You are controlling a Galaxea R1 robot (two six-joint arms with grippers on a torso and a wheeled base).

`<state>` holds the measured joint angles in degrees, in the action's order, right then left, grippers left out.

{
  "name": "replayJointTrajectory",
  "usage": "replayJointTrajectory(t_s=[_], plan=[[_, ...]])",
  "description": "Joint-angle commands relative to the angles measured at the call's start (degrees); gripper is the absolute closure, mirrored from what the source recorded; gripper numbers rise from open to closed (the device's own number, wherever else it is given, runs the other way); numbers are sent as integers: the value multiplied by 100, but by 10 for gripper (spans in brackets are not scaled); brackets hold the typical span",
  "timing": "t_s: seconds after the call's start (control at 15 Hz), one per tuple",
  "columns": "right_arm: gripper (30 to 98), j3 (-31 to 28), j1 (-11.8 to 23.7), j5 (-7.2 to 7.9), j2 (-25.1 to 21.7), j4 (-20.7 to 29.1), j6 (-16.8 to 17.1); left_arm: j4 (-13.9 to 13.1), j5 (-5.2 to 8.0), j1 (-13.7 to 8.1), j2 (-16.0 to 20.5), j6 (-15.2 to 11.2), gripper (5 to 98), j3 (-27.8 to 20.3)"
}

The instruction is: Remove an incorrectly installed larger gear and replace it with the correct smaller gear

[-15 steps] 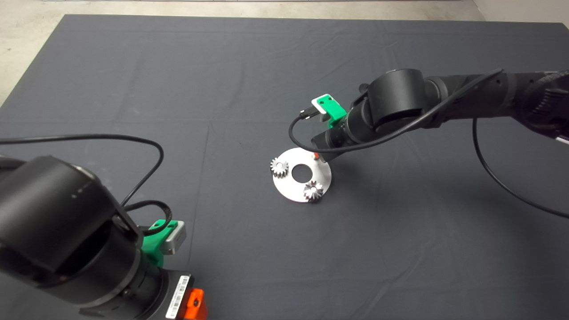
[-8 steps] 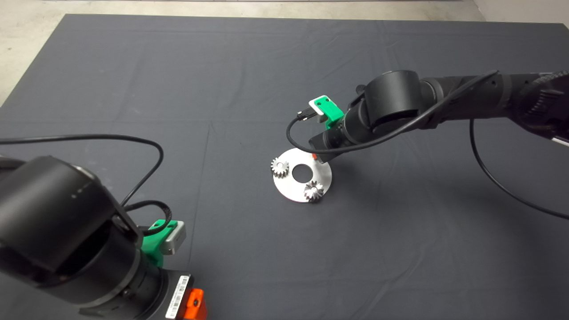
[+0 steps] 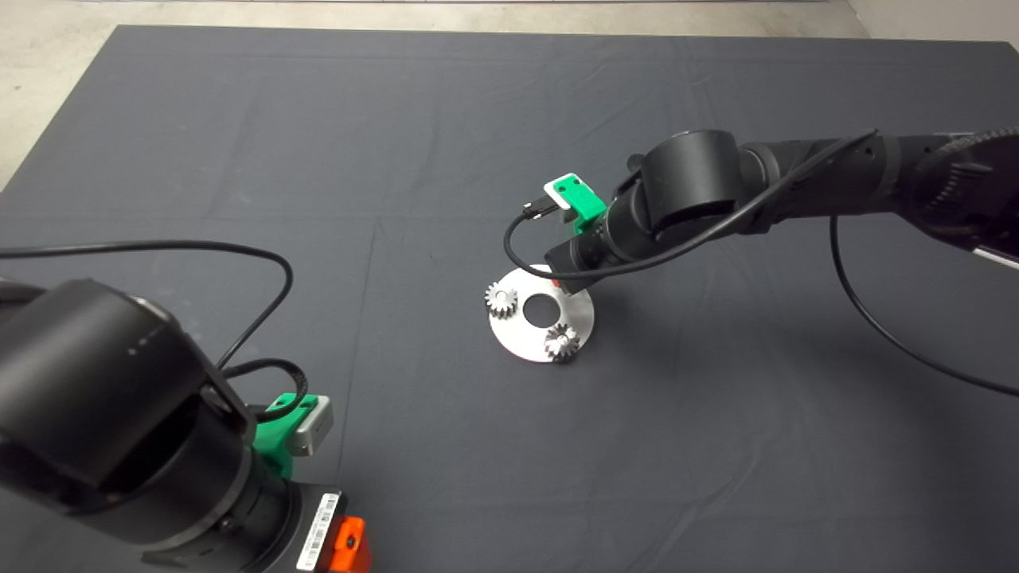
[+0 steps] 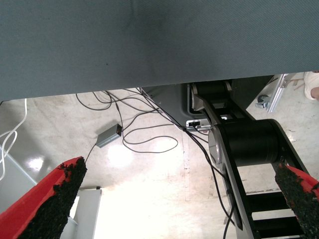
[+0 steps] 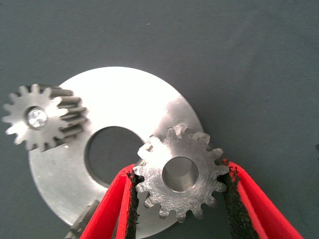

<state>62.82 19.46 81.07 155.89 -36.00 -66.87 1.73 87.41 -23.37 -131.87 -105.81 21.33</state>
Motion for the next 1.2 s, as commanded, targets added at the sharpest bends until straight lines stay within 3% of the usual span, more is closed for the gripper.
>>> replayJointTrajectory(t_s=[0.0, 1.13], plan=[[905, 109, 112, -3, 8, -162, 25, -94, 22, -69, 15, -27, 60, -87], [908, 142, 50, -20, 25, -179, -2, -94, 22, -63, 15, -27, 60, -87]])
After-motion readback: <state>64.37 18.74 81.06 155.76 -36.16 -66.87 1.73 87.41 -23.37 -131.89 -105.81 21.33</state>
